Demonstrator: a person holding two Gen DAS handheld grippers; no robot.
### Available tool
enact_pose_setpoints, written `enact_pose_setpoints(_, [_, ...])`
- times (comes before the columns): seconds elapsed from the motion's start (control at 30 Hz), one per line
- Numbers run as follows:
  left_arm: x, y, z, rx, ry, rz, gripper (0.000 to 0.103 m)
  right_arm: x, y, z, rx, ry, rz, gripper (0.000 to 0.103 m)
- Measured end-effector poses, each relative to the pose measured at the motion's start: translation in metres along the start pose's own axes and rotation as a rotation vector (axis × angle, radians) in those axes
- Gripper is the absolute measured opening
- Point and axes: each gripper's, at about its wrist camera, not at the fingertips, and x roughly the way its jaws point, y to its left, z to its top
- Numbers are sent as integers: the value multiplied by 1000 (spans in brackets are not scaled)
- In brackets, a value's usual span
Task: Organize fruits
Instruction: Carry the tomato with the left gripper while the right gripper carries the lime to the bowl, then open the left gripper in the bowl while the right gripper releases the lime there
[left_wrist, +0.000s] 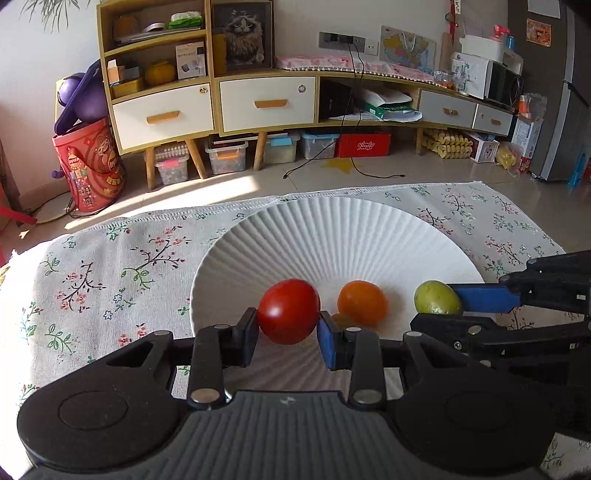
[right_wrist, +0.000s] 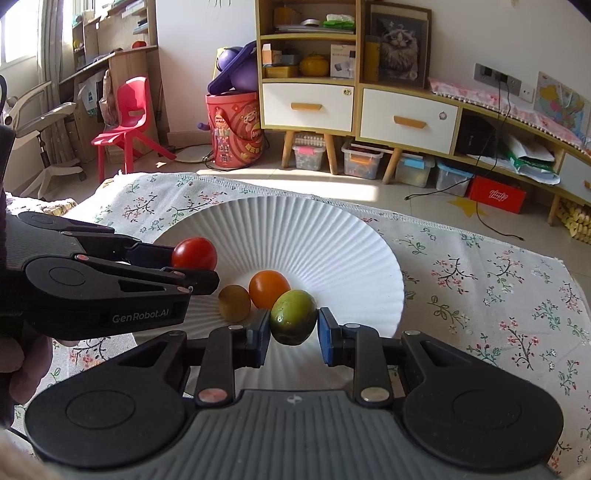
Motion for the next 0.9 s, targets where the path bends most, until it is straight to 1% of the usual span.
enact_pose_setpoints(0.13, [3, -2, 1, 12, 0, -19, 19, 3, 0, -1, -12, 12, 6, 25])
enact_pose_setpoints(0.4, [4, -4, 2, 21, 0, -19, 20, 6, -4, -1, -2, 21, -12, 25])
enact_pose_setpoints(0.5, [1, -3, 2, 13, -9, -16, 23, 3, -4, 0, 8, 12, -12, 26])
enact_pose_setpoints(0.63, [-6, -3, 3, 9, -23, -12, 27, 0, -4, 0, 12, 2, -9, 32])
enact_pose_setpoints(0.7, [-10, -3, 3, 12, -30, -8, 32, -2, -5, 1, 16, -3, -8, 34])
enact_pose_setpoints(0.77, [-15, -3, 3, 9, -37, -8, 35, -5, -5, 1, 22, -7, -7, 38])
enact_pose_setpoints(0.9, [-26, -2, 1, 2, -39, 2, 39, -13, -6, 2, 30, -22, -8, 44])
